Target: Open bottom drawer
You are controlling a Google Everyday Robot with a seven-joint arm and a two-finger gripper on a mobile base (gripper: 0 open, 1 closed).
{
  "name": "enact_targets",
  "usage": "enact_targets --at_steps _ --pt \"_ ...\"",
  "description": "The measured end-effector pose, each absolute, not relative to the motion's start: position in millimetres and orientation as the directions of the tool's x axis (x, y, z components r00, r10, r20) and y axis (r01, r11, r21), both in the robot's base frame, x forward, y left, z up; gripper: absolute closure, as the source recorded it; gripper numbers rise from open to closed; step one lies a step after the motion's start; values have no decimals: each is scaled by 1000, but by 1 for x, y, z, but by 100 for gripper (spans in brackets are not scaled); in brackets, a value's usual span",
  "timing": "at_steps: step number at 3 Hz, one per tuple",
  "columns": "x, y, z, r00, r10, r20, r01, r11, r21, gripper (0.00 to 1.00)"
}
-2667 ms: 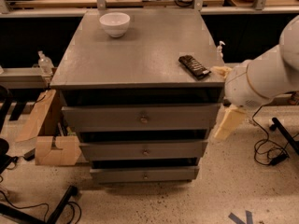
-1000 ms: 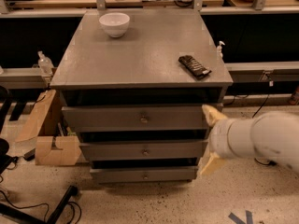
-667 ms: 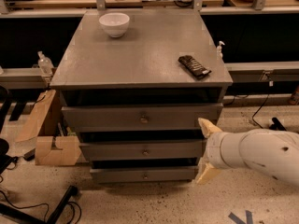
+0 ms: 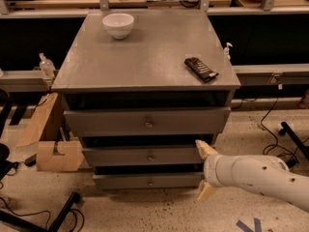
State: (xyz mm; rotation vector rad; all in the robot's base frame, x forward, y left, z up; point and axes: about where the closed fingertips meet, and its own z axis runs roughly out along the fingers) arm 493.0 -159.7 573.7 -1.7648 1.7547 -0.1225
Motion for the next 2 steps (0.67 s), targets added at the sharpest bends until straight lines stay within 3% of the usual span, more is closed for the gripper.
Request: enact_targets --at_steps 2 --pt "500 -160 468 80 -905 -418 -897 118 -427 0"
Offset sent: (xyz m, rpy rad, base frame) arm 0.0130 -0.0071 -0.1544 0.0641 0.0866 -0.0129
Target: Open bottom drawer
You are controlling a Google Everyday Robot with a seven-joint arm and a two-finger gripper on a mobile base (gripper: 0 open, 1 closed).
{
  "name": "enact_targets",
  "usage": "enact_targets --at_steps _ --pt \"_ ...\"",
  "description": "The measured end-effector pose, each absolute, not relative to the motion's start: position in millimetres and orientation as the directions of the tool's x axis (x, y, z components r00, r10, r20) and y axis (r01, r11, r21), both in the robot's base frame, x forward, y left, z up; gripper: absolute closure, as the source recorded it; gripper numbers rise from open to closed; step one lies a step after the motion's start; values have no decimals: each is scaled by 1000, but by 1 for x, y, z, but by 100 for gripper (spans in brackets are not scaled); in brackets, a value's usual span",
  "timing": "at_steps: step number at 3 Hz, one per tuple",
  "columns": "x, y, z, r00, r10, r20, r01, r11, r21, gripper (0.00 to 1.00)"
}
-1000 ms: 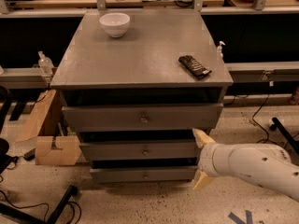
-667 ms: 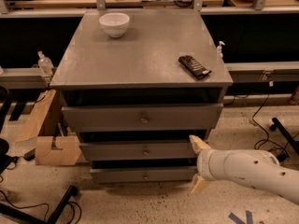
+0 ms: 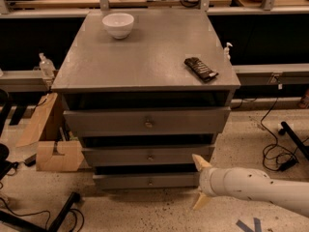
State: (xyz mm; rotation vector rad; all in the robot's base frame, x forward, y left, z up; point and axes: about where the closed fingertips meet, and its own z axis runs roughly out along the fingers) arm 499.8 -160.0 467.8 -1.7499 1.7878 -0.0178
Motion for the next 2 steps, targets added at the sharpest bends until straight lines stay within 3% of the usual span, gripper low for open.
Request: enact_targets --at_steps 2 --pt "498 -152 453 74 -904 -421 -909 112 -401 0"
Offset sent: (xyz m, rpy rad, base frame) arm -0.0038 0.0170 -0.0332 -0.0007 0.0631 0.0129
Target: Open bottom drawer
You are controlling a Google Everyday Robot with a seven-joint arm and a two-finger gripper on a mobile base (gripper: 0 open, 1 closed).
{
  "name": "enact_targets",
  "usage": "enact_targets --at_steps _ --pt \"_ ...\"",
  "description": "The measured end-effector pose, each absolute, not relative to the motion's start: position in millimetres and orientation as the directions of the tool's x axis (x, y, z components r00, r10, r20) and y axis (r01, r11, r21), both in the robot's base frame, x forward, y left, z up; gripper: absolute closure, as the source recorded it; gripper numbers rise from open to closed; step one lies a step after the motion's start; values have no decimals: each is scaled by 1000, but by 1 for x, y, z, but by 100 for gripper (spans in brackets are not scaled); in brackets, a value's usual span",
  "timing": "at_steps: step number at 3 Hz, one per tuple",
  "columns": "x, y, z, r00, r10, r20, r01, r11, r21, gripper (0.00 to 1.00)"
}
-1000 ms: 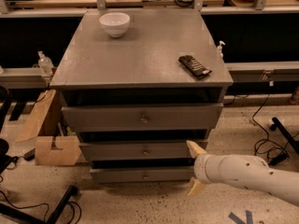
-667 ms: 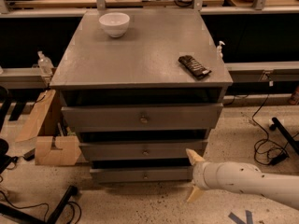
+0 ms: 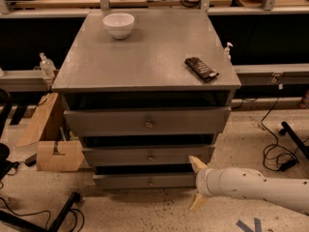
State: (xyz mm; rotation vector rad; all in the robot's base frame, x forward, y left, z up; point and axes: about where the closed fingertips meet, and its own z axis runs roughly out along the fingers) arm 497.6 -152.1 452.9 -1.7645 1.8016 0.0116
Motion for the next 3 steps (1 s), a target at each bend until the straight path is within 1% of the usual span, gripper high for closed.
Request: enact_targets --at_steps 2,3 --pt "508 -124 369 59 -897 -437 -941 96 -325 0" --pt "524 -112 318 48 -888 -457 -948 104 -301 0"
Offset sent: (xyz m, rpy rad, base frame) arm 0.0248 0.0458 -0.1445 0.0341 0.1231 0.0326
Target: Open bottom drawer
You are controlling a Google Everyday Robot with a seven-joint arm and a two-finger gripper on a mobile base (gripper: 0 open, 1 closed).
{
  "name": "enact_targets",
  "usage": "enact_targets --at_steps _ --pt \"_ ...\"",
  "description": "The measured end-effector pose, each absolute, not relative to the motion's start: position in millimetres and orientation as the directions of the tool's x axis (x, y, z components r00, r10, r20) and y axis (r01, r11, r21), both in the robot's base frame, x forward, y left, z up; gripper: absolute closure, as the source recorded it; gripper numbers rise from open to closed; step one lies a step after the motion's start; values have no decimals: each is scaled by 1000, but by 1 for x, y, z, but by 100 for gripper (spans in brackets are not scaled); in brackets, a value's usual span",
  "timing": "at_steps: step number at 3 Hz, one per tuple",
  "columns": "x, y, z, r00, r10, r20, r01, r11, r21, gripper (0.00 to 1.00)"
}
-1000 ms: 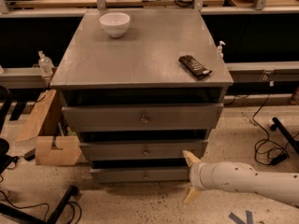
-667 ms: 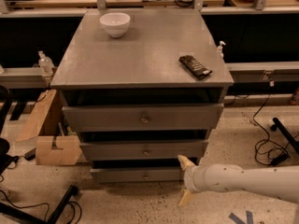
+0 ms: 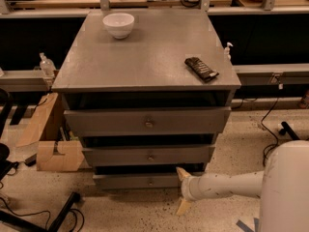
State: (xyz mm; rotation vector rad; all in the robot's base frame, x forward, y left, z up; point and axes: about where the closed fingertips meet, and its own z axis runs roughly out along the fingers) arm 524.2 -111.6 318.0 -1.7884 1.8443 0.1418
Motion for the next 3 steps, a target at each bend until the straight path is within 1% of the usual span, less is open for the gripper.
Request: enact_targets --at_steps 1,2,3 --pt "536 -106 291 35 -882 -470 -947 120 -297 0" --pt "540 -102 264 8 -894 -449 -946 138 -292 0" --pt "555 -99 242 5 -918 -396 -937 133 -322 0"
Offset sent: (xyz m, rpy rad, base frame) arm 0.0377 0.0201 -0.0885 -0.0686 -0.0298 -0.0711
